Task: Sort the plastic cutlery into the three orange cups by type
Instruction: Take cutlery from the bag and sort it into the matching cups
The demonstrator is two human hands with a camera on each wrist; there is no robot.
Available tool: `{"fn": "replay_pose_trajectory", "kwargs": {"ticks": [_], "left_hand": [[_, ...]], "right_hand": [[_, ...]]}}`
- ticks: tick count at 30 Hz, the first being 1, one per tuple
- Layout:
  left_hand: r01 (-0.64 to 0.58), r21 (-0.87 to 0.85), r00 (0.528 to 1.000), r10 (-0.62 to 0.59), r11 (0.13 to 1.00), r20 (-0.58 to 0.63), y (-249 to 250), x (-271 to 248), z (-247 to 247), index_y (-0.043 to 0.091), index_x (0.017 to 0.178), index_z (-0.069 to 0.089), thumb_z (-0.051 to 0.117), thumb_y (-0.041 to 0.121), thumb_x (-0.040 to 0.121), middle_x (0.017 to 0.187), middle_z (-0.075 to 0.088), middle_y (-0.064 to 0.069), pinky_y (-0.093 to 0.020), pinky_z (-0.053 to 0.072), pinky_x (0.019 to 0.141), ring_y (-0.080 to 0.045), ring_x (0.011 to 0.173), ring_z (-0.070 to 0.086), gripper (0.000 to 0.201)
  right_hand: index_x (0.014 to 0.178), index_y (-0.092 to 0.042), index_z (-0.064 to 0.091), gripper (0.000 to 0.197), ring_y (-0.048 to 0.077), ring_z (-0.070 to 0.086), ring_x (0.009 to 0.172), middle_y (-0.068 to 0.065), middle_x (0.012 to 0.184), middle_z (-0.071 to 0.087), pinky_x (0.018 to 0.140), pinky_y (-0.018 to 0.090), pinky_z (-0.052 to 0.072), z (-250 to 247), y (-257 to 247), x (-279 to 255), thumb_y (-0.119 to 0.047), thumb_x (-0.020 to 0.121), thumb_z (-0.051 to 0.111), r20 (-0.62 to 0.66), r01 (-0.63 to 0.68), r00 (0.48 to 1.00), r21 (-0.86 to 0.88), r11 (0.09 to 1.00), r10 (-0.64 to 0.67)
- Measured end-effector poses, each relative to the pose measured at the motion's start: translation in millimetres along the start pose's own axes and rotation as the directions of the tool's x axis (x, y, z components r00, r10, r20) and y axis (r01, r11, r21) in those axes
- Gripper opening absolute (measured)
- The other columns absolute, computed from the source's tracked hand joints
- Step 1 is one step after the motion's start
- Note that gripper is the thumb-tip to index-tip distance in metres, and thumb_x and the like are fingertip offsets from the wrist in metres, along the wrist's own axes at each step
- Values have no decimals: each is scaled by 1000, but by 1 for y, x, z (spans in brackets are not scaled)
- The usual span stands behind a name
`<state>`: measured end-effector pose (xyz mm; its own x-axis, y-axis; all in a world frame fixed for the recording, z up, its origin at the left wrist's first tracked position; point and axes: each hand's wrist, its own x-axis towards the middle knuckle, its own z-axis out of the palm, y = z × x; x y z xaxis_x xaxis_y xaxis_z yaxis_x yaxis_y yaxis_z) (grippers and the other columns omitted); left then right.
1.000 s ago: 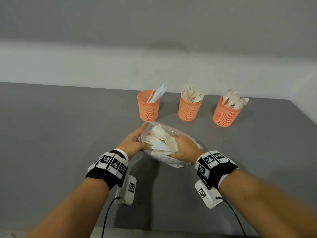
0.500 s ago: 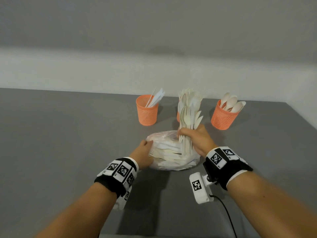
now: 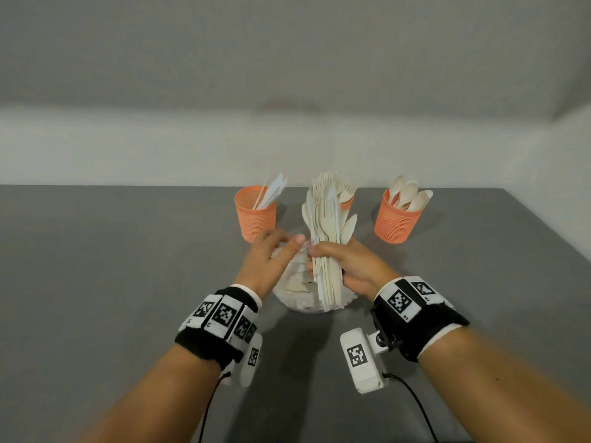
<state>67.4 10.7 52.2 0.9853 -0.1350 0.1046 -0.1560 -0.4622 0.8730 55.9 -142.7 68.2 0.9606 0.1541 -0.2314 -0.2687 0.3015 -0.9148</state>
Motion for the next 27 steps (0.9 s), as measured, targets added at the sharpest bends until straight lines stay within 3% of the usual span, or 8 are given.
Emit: {"fn": "replay_pose_trajectory", "kwargs": {"ticks": [2, 4, 8, 12, 16, 21, 24, 27], "left_hand": [[98, -354, 964, -1, 930, 265, 14, -1, 0, 16, 104, 60, 66, 47, 75, 106, 66, -1, -31, 48, 94, -18, 106, 62, 44], [194, -527, 929, 17, 828, 369, 15, -1, 4, 16, 100, 62, 67, 34, 71, 87, 73, 4, -24, 55, 76, -11, 87, 69, 34], [280, -649, 938, -57, 707, 343, 8, 0, 4, 5, 98, 64, 73, 14, 60, 80, 72, -5, -29, 55, 66, -18, 78, 70, 40], [293, -831, 956, -165, 473, 243, 6, 9, -6, 0, 109, 56, 62, 7, 78, 75, 66, -9, -30, 57, 62, -18, 67, 68, 32], [310, -842, 949, -189, 441, 251, 4, 14, -11, 2, 110, 57, 53, 6, 88, 79, 69, -8, -29, 59, 65, -15, 70, 69, 23], [400, -821, 916, -149, 407, 372, -6, 14, -17, 0, 117, 56, 58, 8, 79, 104, 65, -15, -34, 58, 76, -21, 91, 68, 38], [419, -771, 902, -119, 479, 416, -8, 13, -17, 0, 105, 58, 60, 4, 76, 87, 69, -12, -31, 58, 65, -19, 79, 71, 29], [369, -785, 929, -162, 497, 334, -13, 14, -17, 3, 103, 57, 65, 8, 68, 80, 65, -11, -35, 57, 65, -23, 77, 67, 36]], "right_hand": [[89, -2, 63, 20, 13, 65, 52, 8, 61, 65, 52, 24, 55, 10, -1, -6, 14, 81, 55, 130, 6, 991, -141, 990, 12], [84, 0, 63, 21, 13, 66, 54, 9, 59, 65, 57, 24, 57, 21, 0, -10, 18, 79, 54, 219, 16, 975, -272, 962, 46], [94, -4, 61, 27, 17, 68, 67, 15, 76, 63, 68, 29, 59, 27, 2, -5, 18, 81, 53, 300, -73, 940, -292, 954, 163], [84, -6, 57, 15, 10, 58, 50, 6, 62, 58, 54, 22, 53, 28, 16, -6, 8, 86, 54, 296, -161, 909, -403, 901, 294], [73, -10, 51, 21, 7, 44, 42, -2, 48, 49, 49, 18, 42, 30, 21, -2, 5, 88, 51, 295, -206, 897, -378, 903, 329], [86, -12, 55, 17, 7, 55, 47, 4, 69, 57, 36, 12, 38, 34, 9, 3, -29, 91, 56, 294, -251, 836, -547, 799, 464], [93, -8, 56, 43, 12, 64, 50, 7, 70, 62, 34, 12, 38, 38, 7, 5, -50, 86, 47, 259, -309, 810, -574, 759, 526], [91, -11, 57, 45, 17, 68, 55, 6, 70, 65, 35, 14, 41, 40, 7, 7, -53, 88, 44, 213, -310, 840, -565, 764, 499]]}}
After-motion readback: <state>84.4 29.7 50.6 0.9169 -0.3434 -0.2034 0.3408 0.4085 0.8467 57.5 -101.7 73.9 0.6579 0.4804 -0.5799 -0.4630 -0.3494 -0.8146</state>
